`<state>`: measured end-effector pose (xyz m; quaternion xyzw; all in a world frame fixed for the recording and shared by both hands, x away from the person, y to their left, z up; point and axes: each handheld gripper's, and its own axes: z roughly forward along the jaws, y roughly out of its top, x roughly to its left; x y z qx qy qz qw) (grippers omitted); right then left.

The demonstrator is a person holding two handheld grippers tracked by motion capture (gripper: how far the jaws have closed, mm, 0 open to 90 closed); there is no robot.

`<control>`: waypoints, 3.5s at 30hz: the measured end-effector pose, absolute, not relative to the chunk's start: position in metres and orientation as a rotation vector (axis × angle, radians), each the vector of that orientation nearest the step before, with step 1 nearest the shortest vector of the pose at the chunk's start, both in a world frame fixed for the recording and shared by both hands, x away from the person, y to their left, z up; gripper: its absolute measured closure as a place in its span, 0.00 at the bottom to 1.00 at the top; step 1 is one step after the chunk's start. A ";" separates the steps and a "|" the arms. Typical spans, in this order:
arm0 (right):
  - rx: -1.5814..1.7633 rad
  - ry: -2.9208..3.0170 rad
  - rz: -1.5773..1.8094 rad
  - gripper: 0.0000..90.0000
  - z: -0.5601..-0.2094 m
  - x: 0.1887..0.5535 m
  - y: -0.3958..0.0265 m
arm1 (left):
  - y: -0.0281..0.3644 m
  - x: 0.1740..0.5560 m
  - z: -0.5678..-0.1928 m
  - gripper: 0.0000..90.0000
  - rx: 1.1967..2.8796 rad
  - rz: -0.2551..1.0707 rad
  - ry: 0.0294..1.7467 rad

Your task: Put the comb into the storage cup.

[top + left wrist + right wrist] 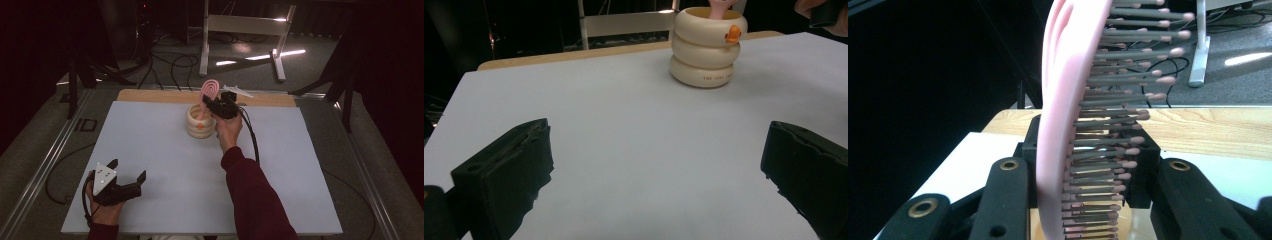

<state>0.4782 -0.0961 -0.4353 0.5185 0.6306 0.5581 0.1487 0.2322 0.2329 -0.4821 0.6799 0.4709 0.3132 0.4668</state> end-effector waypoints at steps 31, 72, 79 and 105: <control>1.527 1.810 1.634 0.71 -0.444 0.480 -0.102 | 0.233 0.232 -0.482 0.01 1.670 0.770 1.153; 1.532 1.863 1.500 0.67 -0.443 0.483 -0.115 | 0.230 0.233 -0.484 0.01 1.682 0.765 1.150; 1.491 1.899 1.451 0.62 -0.442 0.482 -0.117 | 0.229 0.233 -0.484 0.01 1.683 0.762 1.149; 1.368 2.003 1.409 0.30 -0.432 0.475 -0.130 | 0.229 0.233 -0.484 0.01 1.684 0.766 1.148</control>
